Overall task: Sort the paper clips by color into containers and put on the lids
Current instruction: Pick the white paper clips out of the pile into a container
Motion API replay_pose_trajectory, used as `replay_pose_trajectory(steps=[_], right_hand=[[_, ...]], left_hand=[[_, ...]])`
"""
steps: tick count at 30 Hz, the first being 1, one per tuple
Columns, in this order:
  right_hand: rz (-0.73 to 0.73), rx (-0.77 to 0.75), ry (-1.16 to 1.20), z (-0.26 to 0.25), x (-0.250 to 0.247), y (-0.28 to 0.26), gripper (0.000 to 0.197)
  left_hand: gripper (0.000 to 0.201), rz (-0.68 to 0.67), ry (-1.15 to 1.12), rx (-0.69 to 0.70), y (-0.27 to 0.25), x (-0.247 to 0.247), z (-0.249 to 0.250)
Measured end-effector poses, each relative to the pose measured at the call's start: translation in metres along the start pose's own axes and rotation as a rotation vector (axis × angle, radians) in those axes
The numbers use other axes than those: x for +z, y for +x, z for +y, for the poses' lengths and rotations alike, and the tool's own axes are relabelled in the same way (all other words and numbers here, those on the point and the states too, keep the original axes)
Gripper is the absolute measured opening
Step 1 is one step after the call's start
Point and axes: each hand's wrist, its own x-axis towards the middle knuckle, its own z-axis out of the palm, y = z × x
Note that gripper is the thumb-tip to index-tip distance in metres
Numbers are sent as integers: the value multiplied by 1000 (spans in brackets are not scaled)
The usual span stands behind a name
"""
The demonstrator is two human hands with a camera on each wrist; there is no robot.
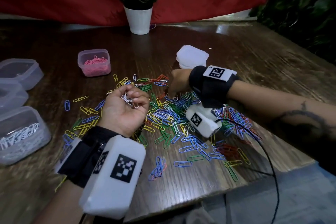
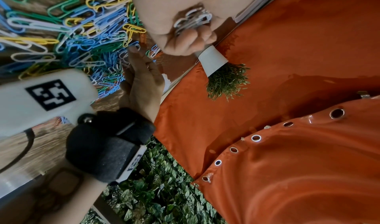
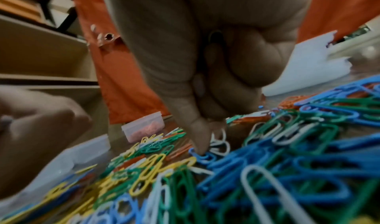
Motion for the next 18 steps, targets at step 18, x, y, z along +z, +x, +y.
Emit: replay_pose_trajectory(steps=[18], right_hand=[[105, -243, 432, -47, 3, -39, 15]], left_hand=[[36, -15, 157, 43, 2, 8, -8]])
